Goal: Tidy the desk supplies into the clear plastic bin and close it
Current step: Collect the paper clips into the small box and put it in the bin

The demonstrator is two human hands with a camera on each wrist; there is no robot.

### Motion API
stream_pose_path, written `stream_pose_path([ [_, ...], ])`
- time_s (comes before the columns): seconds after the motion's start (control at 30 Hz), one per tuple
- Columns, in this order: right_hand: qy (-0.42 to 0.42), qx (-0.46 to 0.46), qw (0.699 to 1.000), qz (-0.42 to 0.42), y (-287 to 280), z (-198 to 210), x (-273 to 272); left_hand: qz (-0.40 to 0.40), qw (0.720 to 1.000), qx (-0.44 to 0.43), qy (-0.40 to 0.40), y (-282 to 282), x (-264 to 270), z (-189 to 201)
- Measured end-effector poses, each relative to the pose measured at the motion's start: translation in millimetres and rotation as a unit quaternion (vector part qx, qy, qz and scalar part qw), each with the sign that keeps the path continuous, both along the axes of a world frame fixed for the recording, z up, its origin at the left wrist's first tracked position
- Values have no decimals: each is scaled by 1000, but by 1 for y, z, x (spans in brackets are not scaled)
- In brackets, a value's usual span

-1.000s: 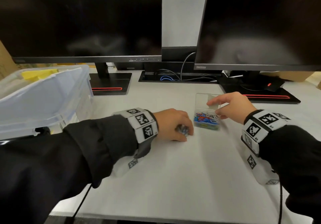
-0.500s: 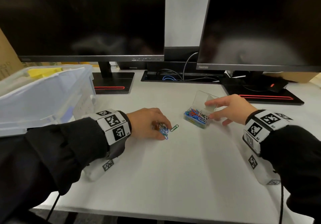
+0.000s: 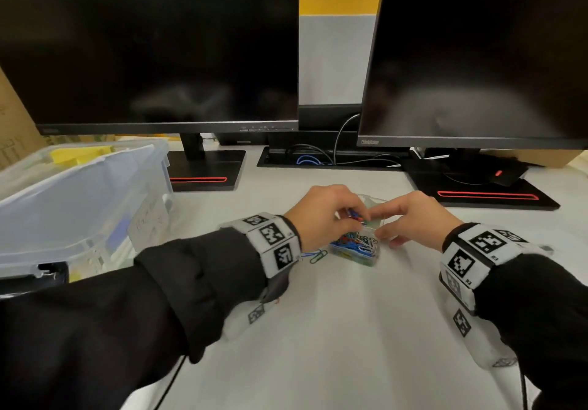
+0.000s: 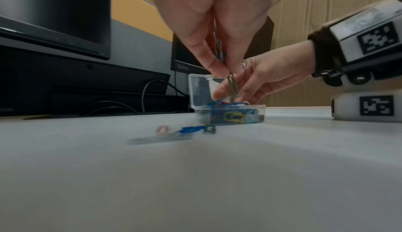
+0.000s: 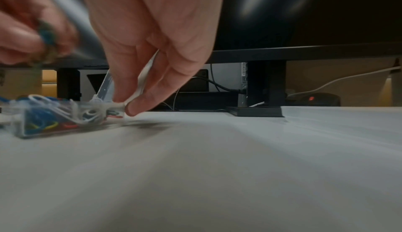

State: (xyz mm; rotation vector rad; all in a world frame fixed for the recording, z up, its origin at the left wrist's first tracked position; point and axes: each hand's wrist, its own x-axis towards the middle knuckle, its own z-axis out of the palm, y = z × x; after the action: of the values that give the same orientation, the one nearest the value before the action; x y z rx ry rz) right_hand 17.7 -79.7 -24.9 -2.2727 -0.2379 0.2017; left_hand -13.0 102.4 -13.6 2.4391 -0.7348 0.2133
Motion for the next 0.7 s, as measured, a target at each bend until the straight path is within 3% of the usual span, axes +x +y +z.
stream_pose_path([
  [0.17,1,6,1000,10,-1,1,-2,-15,994,101,40,-11,4,-4],
  [0.3,0,-7,1000,2,0,0,-1,74,989,125,30,17,-7,-5],
  [0.43,-1,-25,1000,-19,-1,-1,0,207,938,240,138,54,-34,-13],
  [0.53,-2,-29,999,-21,-1,0,0,245,890,322,209,76,-57,-13],
  [0.6,-2,-35,999,-20,-1,2,0,231,893,309,232,83,-60,-12],
  [0.7,-3,-50,999,-17,-1,2,1,204,932,194,226,80,-53,-11],
])
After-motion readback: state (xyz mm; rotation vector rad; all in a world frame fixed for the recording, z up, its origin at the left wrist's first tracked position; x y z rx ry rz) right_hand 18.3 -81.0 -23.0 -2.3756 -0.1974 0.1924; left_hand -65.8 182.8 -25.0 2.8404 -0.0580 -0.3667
